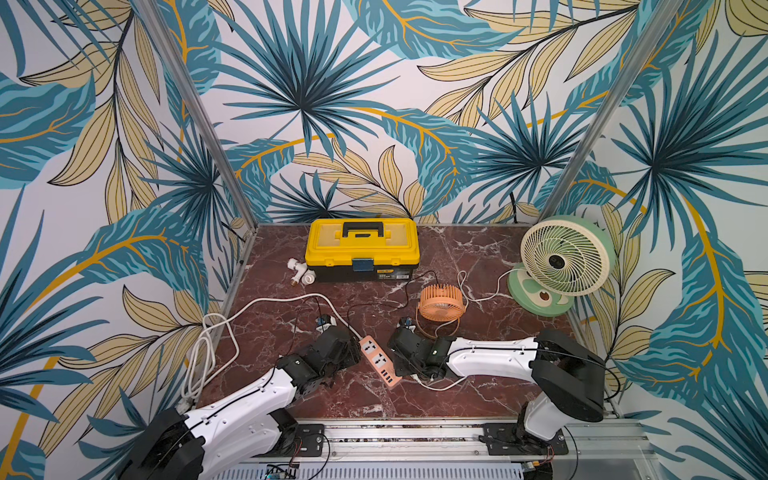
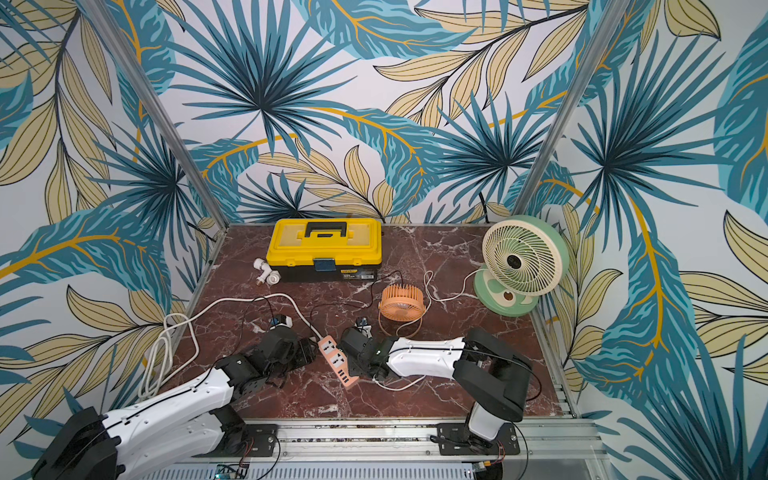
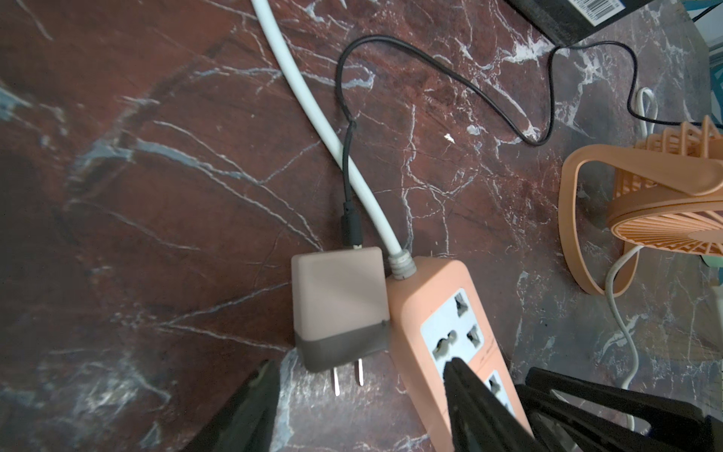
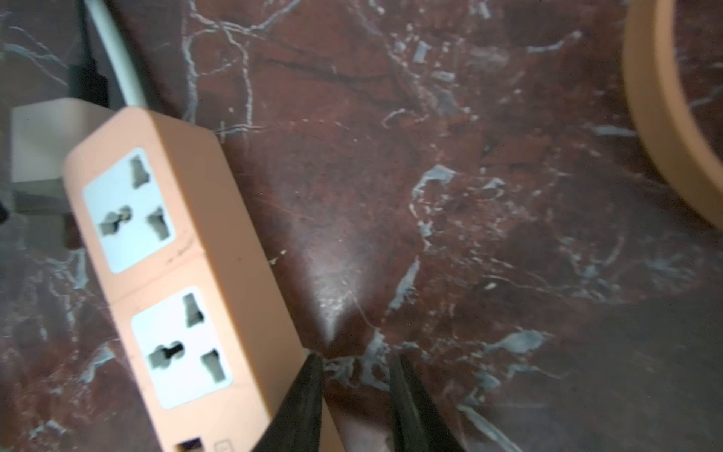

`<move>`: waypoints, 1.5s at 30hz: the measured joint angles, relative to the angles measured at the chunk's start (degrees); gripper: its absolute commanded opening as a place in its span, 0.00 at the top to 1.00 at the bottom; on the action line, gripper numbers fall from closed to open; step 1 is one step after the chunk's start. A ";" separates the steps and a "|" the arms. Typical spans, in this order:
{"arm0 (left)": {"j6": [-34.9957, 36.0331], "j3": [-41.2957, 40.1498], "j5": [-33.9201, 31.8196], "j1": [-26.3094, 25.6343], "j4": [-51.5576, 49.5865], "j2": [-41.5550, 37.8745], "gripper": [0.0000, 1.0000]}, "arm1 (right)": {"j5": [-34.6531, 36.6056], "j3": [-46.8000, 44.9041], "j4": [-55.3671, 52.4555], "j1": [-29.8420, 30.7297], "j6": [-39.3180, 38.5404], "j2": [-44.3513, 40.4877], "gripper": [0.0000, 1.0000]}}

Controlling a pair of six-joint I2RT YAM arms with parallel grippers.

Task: Plug the desk fan into the power strip
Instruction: Adjust the socket at the center of the board, then pick up the plug from the center of the board.

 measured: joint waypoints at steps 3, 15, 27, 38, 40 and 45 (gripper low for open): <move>0.17 0.00 -0.02 -0.26 0.46 1.40 0.31 | -2.84 0.00 2.89 0.13 0.22 0.00 0.66; 0.87 0.00 -0.28 -0.33 0.33 1.46 0.32 | -7.15 3.39 2.93 1.05 -0.92 -1.79 0.41; 2.25 0.07 -0.37 -0.52 -3.78 -4.13 0.31 | 0.72 6.38 -7.26 0.74 -2.25 -9.51 0.12; 3.06 0.07 -0.35 -1.05 -5.51 -4.83 0.32 | -5.53 -8.76 10.03 0.72 -5.01 -28.33 0.13; 3.28 0.07 -0.37 -1.60 -5.68 -4.83 0.33 | -6.56 -12.13 13.46 0.72 -4.96 -32.20 0.14; 3.30 0.07 -0.42 -2.54 -5.64 -4.79 0.32 | -8.44 -18.23 23.12 0.63 -4.35 -36.94 0.16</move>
